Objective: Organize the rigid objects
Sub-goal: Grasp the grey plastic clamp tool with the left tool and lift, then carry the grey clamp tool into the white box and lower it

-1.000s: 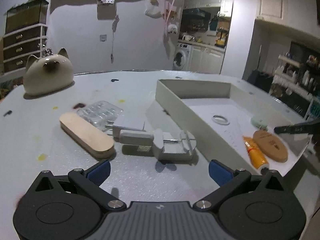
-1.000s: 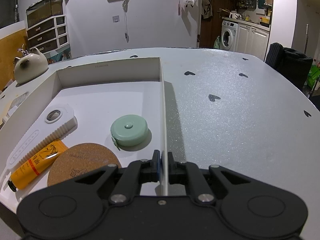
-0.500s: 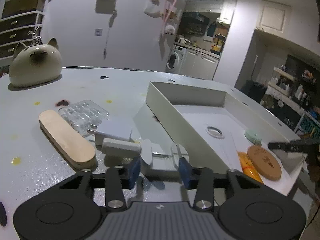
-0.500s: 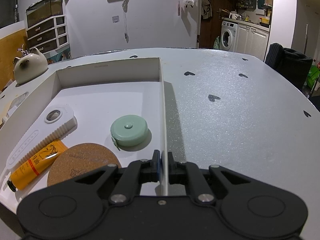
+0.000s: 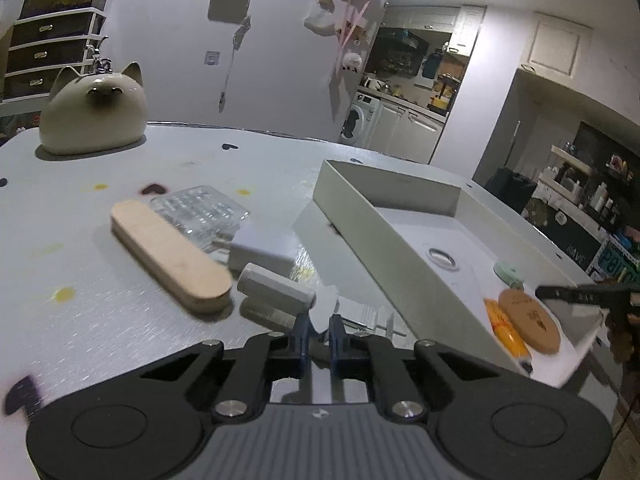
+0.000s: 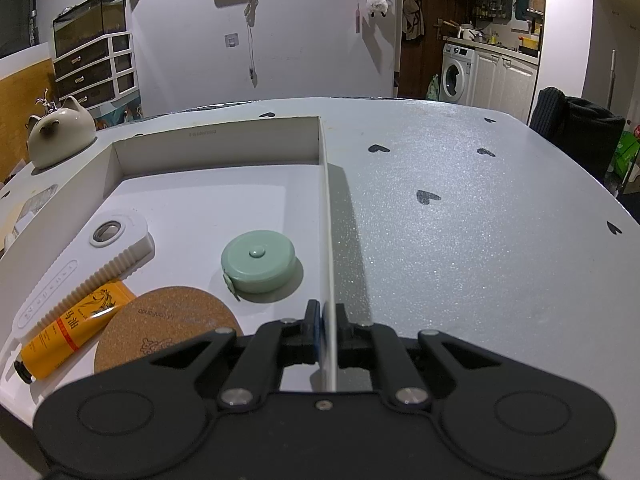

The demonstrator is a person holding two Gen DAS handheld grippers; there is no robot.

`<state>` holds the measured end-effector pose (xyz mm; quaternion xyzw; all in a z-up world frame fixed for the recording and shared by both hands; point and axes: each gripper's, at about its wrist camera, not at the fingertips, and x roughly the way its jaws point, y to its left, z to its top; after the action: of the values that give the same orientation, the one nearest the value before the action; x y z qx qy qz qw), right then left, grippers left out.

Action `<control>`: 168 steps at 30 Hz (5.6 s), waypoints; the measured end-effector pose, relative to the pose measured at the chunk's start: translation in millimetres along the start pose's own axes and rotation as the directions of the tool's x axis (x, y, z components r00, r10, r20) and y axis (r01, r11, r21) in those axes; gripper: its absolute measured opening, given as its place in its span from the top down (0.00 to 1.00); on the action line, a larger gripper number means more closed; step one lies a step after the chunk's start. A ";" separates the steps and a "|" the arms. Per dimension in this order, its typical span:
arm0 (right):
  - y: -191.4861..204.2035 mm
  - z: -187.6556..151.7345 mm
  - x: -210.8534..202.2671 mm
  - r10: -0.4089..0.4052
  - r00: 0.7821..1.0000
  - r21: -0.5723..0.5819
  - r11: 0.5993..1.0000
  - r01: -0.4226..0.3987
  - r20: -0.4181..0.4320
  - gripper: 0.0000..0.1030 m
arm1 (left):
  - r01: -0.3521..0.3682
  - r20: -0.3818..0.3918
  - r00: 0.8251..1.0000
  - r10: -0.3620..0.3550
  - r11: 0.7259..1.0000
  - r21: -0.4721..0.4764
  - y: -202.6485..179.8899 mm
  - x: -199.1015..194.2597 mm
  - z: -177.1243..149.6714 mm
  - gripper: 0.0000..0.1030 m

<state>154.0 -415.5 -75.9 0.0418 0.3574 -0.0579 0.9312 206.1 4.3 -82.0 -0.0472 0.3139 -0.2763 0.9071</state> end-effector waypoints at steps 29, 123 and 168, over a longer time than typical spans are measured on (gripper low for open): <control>0.5 -0.7 -1.1 -0.004 1.000 0.000 1.000 0.004 0.003 0.92 | -0.080 -0.020 0.996 0.083 0.986 0.144 -36.4 6.5 -14.0 0.37; 2.0 -0.9 -2.0 -0.001 1.000 0.004 1.000 0.001 0.010 0.92 | -0.083 0.103 0.993 0.065 0.981 0.173 -68.1 -20.9 21.9 0.37; -3.3 -3.0 0.4 0.007 1.000 0.037 0.999 -0.007 0.015 0.92 | 0.352 -0.376 0.899 -0.226 0.883 0.311 -179.9 199.2 86.1 0.36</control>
<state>151.9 -418.4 -78.5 0.0600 0.3491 -0.0616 0.9331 302.1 -260.7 -74.9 0.1251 0.3918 -0.4683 0.7820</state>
